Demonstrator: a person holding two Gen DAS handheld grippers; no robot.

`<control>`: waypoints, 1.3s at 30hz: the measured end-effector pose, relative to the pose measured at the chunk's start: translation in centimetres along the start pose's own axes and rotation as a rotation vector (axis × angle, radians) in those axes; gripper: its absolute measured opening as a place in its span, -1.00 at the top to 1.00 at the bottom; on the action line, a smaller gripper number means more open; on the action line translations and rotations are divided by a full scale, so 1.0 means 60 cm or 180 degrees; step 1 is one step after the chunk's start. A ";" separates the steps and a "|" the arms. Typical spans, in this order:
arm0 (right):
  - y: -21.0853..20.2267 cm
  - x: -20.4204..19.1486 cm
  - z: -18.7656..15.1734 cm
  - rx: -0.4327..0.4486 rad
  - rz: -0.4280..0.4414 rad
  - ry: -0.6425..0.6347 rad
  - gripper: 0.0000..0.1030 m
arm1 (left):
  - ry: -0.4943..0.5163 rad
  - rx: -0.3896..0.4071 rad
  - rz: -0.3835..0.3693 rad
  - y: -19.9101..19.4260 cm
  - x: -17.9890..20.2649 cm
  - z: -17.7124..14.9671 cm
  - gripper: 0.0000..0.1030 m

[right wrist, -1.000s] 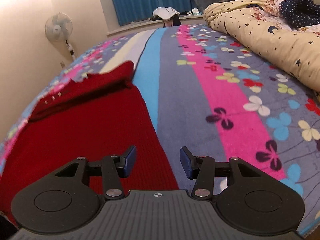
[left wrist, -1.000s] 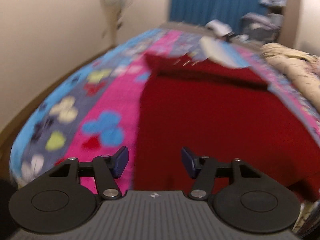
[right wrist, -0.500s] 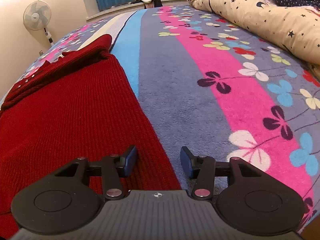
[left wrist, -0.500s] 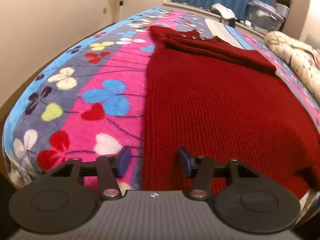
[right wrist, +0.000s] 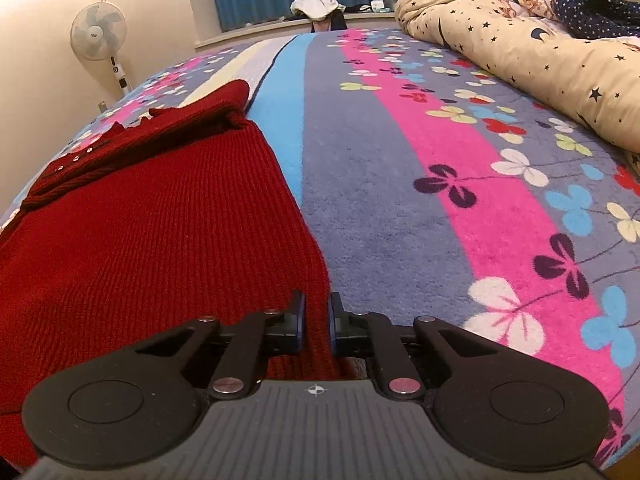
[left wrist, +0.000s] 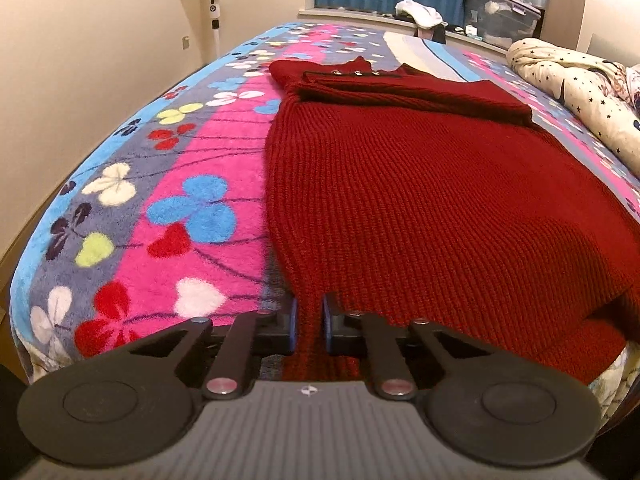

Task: Fold small clothes

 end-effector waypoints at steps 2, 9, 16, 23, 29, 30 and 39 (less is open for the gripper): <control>0.000 0.000 0.000 0.0008 0.0004 0.0003 0.79 | 0.0004 0.0000 -0.0001 0.000 0.000 0.001 0.76; 0.003 0.000 -0.003 -0.0006 -0.0029 -0.0018 0.79 | 0.0011 0.0000 0.0005 0.001 -0.001 0.002 0.77; 0.006 0.000 -0.002 -0.0013 -0.0050 -0.0043 0.79 | 0.0027 0.0015 -0.0004 0.001 -0.002 0.006 0.81; -0.057 -0.011 0.036 0.0139 0.0269 0.0151 0.87 | -0.0131 0.0287 -0.0341 -0.062 -0.047 0.074 0.84; -0.174 -0.027 0.056 0.0192 0.0673 0.0305 0.89 | -0.0053 0.0419 -0.0398 -0.160 -0.104 0.114 0.88; -0.186 -0.025 0.052 0.0171 0.0707 0.0359 0.89 | -0.0126 0.0388 -0.0398 -0.170 -0.117 0.110 0.88; -0.125 -0.013 -0.051 -0.0648 0.0258 0.0235 0.83 | -0.0219 -0.0490 -0.0322 -0.086 -0.111 0.010 0.82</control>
Point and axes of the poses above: each gripper's, at about its wrist camera, not at the fingertips, and y roughly the way its jaws point, x to its right, z to its top, the point moved 10 cm from there along y, roughly the way its jaws point, and after that the axes turned 6 degrees about y, right-handed, at the moved point
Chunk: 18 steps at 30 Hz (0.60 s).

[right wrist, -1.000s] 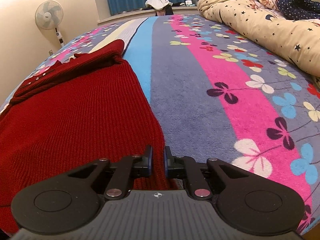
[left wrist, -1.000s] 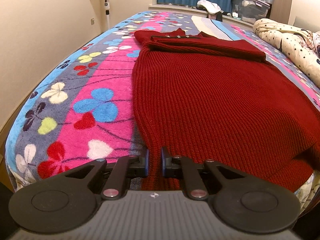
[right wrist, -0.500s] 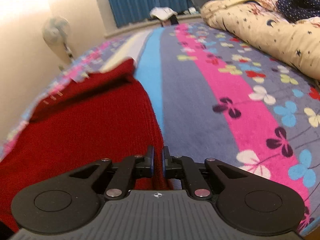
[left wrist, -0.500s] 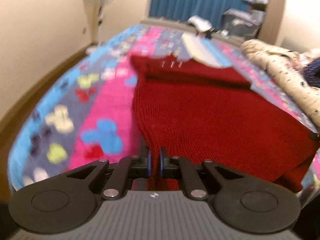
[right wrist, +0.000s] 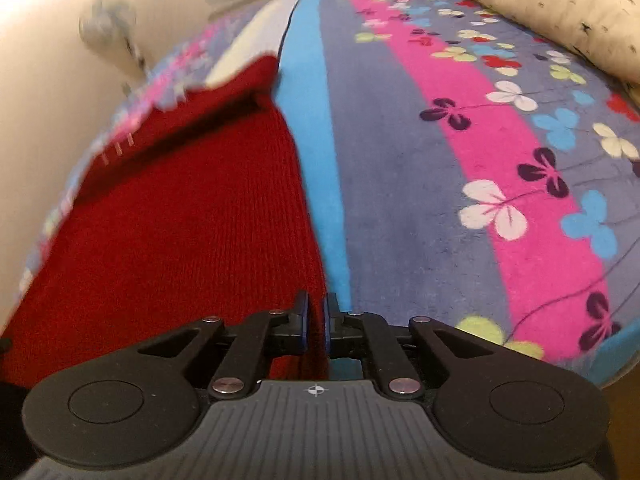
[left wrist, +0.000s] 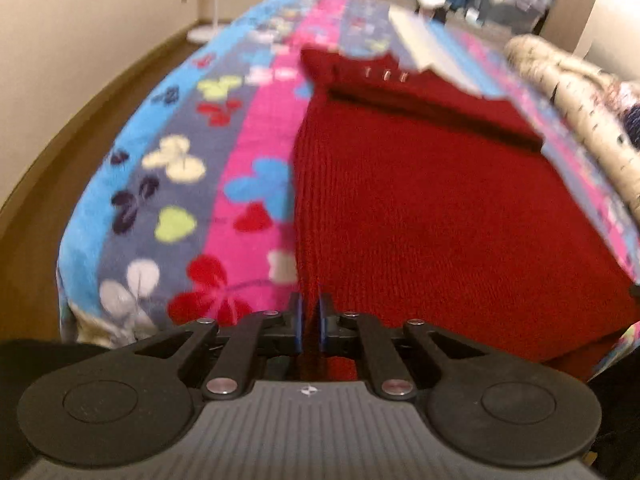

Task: Fold small clothes

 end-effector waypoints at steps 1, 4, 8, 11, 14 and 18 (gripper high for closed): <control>0.004 -0.004 -0.001 -0.0015 -0.0060 -0.0064 0.79 | -0.0038 -0.0015 0.0029 0.005 -0.004 0.001 0.81; 0.029 0.006 -0.011 -0.0248 -0.0102 0.0051 0.77 | -0.0288 -0.0165 -0.0079 0.022 -0.018 -0.005 0.63; 0.048 0.010 -0.025 -0.0491 -0.0055 0.0106 0.50 | -0.0516 -0.0333 -0.0290 0.038 -0.031 -0.014 0.44; 0.056 0.007 -0.040 -0.0670 -0.0061 0.0027 0.33 | -0.0538 -0.0426 -0.0288 0.045 -0.029 -0.024 0.43; 0.060 0.006 -0.049 -0.0763 -0.0116 -0.0009 0.31 | -0.0483 -0.0468 -0.0233 0.052 -0.031 -0.026 0.43; 0.065 0.000 -0.053 -0.0792 -0.0180 -0.0061 0.31 | -0.0492 -0.0509 -0.0125 0.059 -0.037 -0.029 0.22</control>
Point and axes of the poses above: each gripper's, at about its wrist camera, not at the fingertips, and y roughly the way its jaws point, x to its right, z to its top, the point moved 10 cm from there along y, roughly the way its jaws point, and after that the axes turned 6 degrees about y, right-handed, at the moved point
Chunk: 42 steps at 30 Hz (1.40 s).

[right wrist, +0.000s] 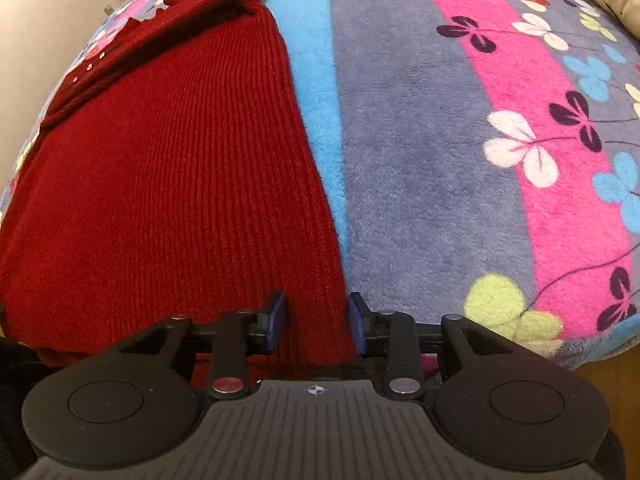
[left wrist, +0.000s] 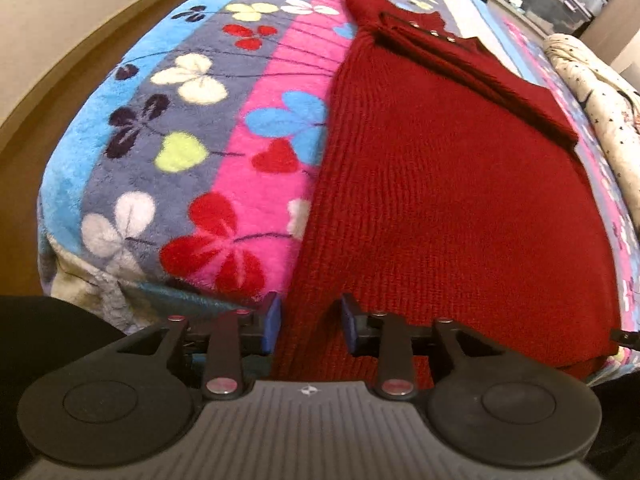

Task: Fold small clothes

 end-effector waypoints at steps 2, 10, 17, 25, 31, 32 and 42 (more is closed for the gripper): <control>-0.001 -0.001 -0.001 0.0000 -0.0013 -0.0013 0.31 | 0.0001 -0.0008 0.0020 -0.001 -0.001 -0.002 0.18; 0.002 0.001 0.003 0.0005 -0.0031 -0.0024 0.43 | 0.0032 -0.0068 -0.0067 0.015 0.012 -0.005 0.30; -0.034 -0.013 0.011 0.0351 0.0095 -0.0104 0.79 | 0.0308 0.0261 -0.0053 -0.028 0.038 -0.001 0.83; -0.169 -0.045 0.026 0.1003 0.0886 -0.0082 0.82 | 0.0335 0.0831 -0.0421 -0.146 0.064 0.029 0.89; -0.274 -0.057 0.034 0.1425 0.1284 -0.0067 0.84 | 0.0390 0.1185 -0.0593 -0.248 0.093 0.055 0.90; -0.291 -0.057 0.034 0.1485 0.1365 -0.0064 0.85 | 0.0384 0.1223 -0.0638 -0.266 0.095 0.058 0.90; -0.446 -0.016 0.013 0.2050 0.1890 0.0037 0.85 | 0.0136 0.1561 -0.0987 -0.426 0.055 0.090 0.90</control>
Point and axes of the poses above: each gripper's, at about its wrist camera, not at the fingertips, and y roughly the way its jaws point, x to its right, z to its top, the point moved 10 cm from there along y, roughly the way its jaws point, and after that the axes turned 6 degrees about y, right-handed, at the moved point
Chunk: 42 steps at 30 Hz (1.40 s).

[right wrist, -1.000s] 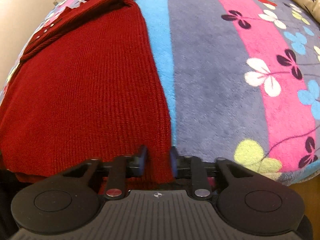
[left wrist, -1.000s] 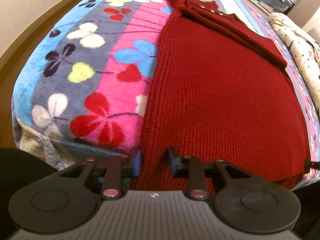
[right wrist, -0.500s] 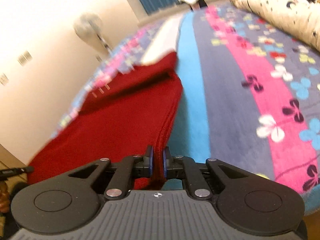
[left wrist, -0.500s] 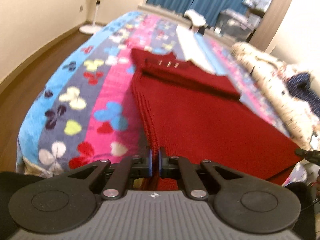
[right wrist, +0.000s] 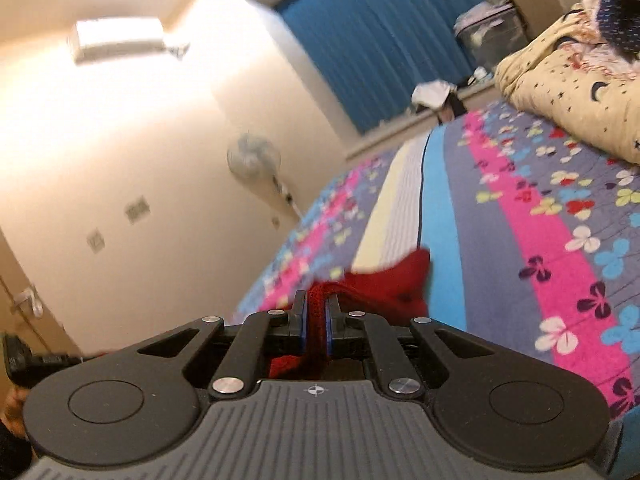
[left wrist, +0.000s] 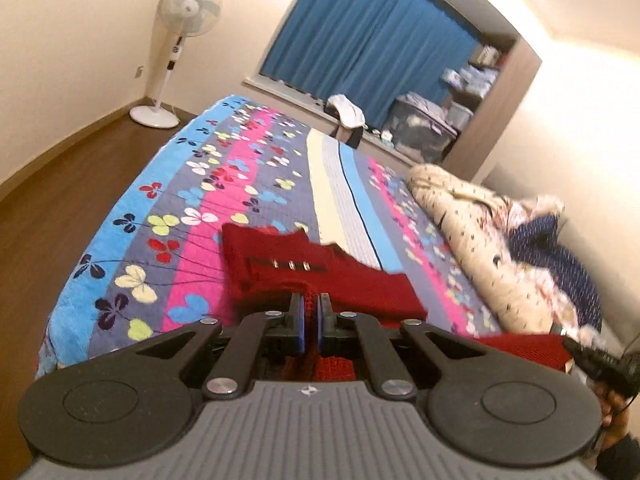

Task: Fold small clothes

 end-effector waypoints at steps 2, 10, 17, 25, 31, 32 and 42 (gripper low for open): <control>0.012 0.019 0.009 0.0025 -0.0040 0.0079 0.85 | -0.0056 -0.0048 0.0121 0.025 -0.023 0.000 0.90; 0.183 0.116 0.013 -0.0206 -0.0382 0.0379 0.85 | -0.0338 -0.0229 0.0293 0.189 -0.115 -0.011 0.90; 0.347 0.183 0.057 -0.0293 -0.0698 0.0500 0.85 | -0.0363 -0.0274 0.0418 0.348 -0.186 0.037 0.89; 0.511 0.294 0.016 -0.0616 -0.1272 0.0715 0.84 | -0.0443 -0.0795 0.0632 0.503 -0.263 -0.003 0.88; 0.528 0.309 0.009 -0.0671 -0.1492 0.0682 0.44 | -0.0647 -0.0861 0.0600 0.500 -0.283 0.002 0.56; 0.521 0.308 0.014 -0.0612 -0.1488 0.0728 0.35 | -0.0731 -0.0816 0.0571 0.491 -0.282 0.008 0.40; 0.435 0.323 0.039 -0.0513 -0.1536 0.0705 0.30 | -0.0516 -0.0981 0.0825 0.415 -0.289 -0.003 0.29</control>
Point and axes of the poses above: each gripper's, at about its wrist camera, not at the fingertips, and y roughly the way its jaws point, x to its right, z to its top, the point moved 10 cm from there along y, roughly the way its jaws point, and after that the axes turned 6 degrees about y, right-handed, at the moved point
